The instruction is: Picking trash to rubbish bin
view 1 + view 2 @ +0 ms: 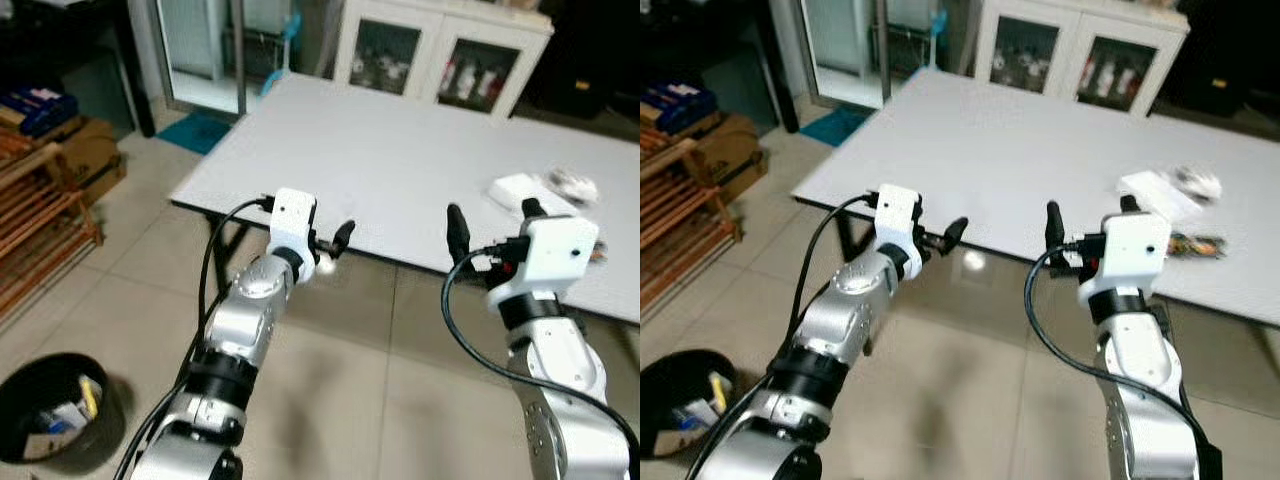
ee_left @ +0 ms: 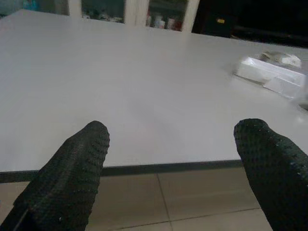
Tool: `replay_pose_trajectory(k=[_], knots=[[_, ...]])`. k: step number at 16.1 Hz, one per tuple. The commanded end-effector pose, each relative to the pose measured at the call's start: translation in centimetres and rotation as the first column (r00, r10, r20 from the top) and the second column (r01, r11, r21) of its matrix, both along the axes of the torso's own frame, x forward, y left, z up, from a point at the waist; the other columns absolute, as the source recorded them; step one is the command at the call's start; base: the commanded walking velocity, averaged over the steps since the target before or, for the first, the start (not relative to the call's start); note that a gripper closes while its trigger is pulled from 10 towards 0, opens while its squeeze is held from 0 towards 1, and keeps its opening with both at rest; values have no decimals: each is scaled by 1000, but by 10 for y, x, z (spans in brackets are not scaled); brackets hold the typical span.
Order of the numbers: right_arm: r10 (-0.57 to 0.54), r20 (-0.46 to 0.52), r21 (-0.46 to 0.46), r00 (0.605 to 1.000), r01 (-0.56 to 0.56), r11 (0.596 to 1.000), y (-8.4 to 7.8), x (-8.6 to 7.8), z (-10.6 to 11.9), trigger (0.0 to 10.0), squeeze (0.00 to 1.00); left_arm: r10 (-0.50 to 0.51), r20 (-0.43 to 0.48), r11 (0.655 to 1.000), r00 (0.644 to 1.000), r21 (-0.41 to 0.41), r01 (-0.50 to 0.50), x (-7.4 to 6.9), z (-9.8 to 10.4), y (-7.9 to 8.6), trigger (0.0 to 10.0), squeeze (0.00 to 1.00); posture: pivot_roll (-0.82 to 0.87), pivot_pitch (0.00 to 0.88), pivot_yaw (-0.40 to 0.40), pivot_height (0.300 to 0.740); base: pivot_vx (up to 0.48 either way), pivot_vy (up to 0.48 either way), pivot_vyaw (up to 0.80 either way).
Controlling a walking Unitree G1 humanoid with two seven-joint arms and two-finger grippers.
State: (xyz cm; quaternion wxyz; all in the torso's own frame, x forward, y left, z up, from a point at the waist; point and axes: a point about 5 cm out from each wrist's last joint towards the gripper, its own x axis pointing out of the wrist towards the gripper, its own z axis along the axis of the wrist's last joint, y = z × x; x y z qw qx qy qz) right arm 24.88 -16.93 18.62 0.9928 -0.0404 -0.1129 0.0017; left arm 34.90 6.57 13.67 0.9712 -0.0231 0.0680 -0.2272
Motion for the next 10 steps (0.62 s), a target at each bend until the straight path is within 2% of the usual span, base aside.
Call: replay_pose_trajectory(k=[1,4,7,10], knots=[[-93,17,-10,996,93,996,-15,-3,2,10000,0,-34,7,999,999,22,34,-2,-1,-8,10000,0,132,36,-70,740,0,-458,0],[-160,13,21,987,159,987,-22,-5,-4,10000,0,-31,5,998,1000,51,30,1,-4,0,10000,0,142,36,-49,740,0,-458,0],[-179,4,56,984,178,982,-19,-4,-12,10000,0,-40,15,996,999,76,39,5,0,2,10000,0,154,37,-16,740,0,-430,0],[-206,13,95,979,204,974,-14,-1,-16,10000,0,-78,5,990,997,121,76,5,-2,5,10000,0,171,32,25,740,0,-87,0]])
